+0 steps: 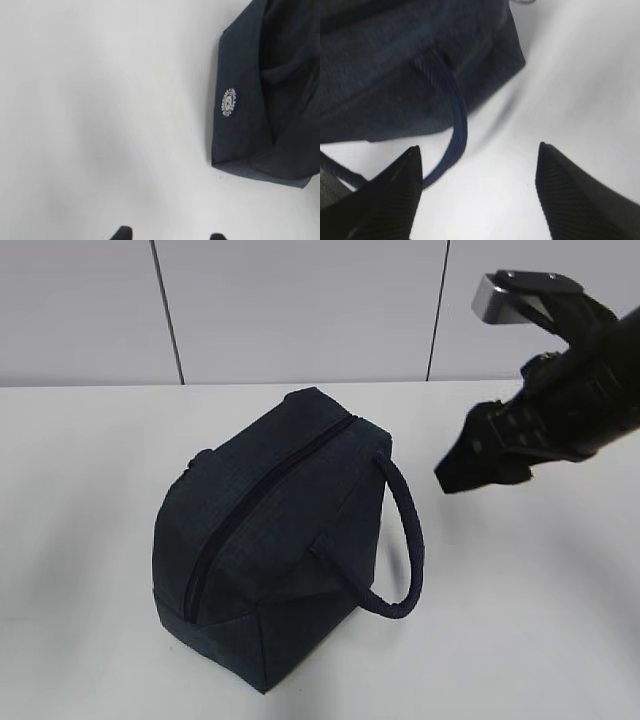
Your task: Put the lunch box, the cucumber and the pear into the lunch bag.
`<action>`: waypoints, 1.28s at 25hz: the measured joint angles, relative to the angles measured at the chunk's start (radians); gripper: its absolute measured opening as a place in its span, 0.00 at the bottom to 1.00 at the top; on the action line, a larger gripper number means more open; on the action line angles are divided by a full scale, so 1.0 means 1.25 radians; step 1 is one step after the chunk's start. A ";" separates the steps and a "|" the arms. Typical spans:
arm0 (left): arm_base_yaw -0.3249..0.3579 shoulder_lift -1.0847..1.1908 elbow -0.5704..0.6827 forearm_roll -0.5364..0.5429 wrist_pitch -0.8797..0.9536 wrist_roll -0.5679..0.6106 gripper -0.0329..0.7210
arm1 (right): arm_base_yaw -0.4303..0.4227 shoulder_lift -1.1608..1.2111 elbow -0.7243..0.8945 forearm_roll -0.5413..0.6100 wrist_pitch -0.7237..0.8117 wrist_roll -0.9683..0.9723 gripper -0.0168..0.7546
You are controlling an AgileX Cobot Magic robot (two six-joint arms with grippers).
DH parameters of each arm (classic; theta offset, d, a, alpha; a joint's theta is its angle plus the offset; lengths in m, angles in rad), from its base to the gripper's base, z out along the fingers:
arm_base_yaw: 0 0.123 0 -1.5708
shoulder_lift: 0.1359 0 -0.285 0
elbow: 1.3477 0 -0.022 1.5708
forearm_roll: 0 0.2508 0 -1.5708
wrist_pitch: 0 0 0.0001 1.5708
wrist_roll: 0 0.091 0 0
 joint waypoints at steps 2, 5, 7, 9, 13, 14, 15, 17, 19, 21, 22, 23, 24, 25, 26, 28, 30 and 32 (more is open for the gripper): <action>0.000 -0.064 0.003 0.011 0.022 -0.020 0.38 | 0.000 -0.040 0.027 -0.058 0.034 0.079 0.70; 0.000 -0.190 0.020 0.011 0.043 -0.026 0.33 | 0.000 -0.130 0.088 -0.144 0.088 0.189 0.65; 0.000 -0.272 0.028 0.011 0.069 -0.026 0.32 | 0.000 -0.200 0.132 -0.184 0.140 0.231 0.62; 0.000 -0.357 0.042 0.009 0.092 -0.027 0.32 | 0.000 -0.280 0.164 -0.214 0.188 0.250 0.59; 0.000 -0.481 0.073 0.008 0.124 -0.028 0.32 | 0.000 -0.426 0.190 -0.247 0.269 0.255 0.55; 0.000 -0.506 0.083 0.008 0.131 -0.028 0.32 | 0.000 -0.456 0.194 -0.252 0.282 0.255 0.55; 0.000 -0.527 0.093 0.006 0.140 -0.029 0.32 | 0.000 -0.492 0.197 -0.261 0.294 0.255 0.54; 0.000 -0.559 0.114 0.000 0.160 -0.029 0.32 | 0.000 -0.558 0.209 -0.270 0.309 0.255 0.54; 0.000 -0.584 0.143 -0.006 0.176 -0.029 0.32 | 0.000 -0.630 0.226 -0.274 0.317 0.255 0.54; 0.000 -0.594 0.170 -0.014 0.183 -0.029 0.32 | 0.000 -0.689 0.253 -0.289 0.323 0.255 0.54; 0.000 -0.596 0.176 -0.016 0.182 -0.029 0.32 | 0.000 -0.720 0.269 -0.298 0.326 0.255 0.54; 0.000 -0.598 0.177 -0.016 0.181 -0.029 0.32 | 0.000 -0.750 0.284 -0.311 0.330 0.255 0.54; 0.000 -0.598 0.178 -0.017 0.176 -0.029 0.32 | 0.000 -0.775 0.305 -0.322 0.331 0.255 0.54; 0.000 -0.598 0.182 -0.019 0.165 -0.029 0.32 | 0.000 -0.804 0.326 -0.329 0.335 0.255 0.54; 0.000 -0.598 0.189 -0.023 0.154 -0.029 0.32 | 0.000 -0.833 0.348 -0.340 0.335 0.255 0.54; 0.000 -0.598 0.200 -0.028 0.138 -0.029 0.32 | 0.000 -0.880 0.388 -0.356 0.338 0.255 0.54; 0.000 -0.598 0.204 -0.028 0.135 -0.029 0.32 | 0.000 -0.927 0.402 -0.365 0.337 0.255 0.54; 0.000 -0.598 0.205 -0.028 0.134 -0.029 0.32 | 0.000 -0.972 0.414 -0.365 0.308 0.264 0.54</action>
